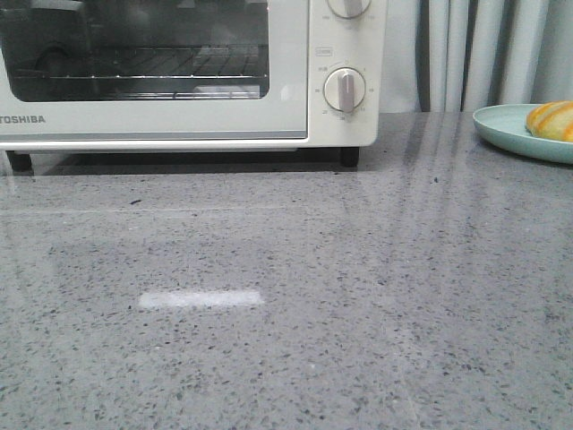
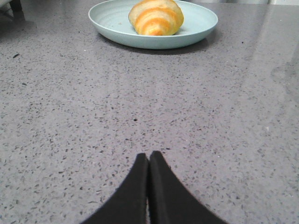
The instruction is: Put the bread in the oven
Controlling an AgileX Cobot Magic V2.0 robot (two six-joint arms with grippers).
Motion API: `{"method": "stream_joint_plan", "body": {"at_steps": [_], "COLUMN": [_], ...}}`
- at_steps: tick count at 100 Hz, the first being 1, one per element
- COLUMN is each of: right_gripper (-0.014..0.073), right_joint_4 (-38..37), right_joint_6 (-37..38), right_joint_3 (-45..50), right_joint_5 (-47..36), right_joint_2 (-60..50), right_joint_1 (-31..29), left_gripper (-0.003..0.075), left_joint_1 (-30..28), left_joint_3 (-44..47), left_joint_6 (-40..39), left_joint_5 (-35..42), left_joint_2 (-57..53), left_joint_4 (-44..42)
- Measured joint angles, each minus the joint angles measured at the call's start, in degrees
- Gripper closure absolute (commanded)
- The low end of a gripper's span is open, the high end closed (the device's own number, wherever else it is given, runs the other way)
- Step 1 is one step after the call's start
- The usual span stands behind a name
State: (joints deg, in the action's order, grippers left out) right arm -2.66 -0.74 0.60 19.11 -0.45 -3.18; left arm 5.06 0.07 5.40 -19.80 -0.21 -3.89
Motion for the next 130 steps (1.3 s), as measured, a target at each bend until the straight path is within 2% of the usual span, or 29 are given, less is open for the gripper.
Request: {"method": "stream_joint_plan", "body": {"at_steps": [82,90,103,116,130], "right_gripper": [0.0652,0.0652,0.0652,0.0652,0.0652], "right_joint_4": [-0.23,-0.36,0.99,11.48,17.21], "right_joint_6": [0.0,0.0,0.0,0.1,0.21], "right_joint_3": [0.0,0.0,0.0,0.0,0.0], "right_joint_5": [0.0,-1.85,-11.92,-23.98,-27.4], "right_joint_2": [0.0,0.0,0.0,0.0,0.0], "right_joint_1": [0.0,0.0,0.0,0.0,0.0], "left_gripper": [0.0741,0.0741,0.0741,0.0741,0.0741], "left_joint_1": [0.0,0.0,0.0,0.0,0.0], "left_joint_3": [0.0,0.0,0.0,0.0,0.0], "left_joint_6": [0.0,0.0,0.0,0.0,0.0], "left_joint_5": [0.12,1.67,11.39,23.83,34.26], "left_joint_2": [0.0,0.0,0.0,0.0,0.0], "left_joint_4": [0.39,1.68,4.31,7.45,15.11]}}
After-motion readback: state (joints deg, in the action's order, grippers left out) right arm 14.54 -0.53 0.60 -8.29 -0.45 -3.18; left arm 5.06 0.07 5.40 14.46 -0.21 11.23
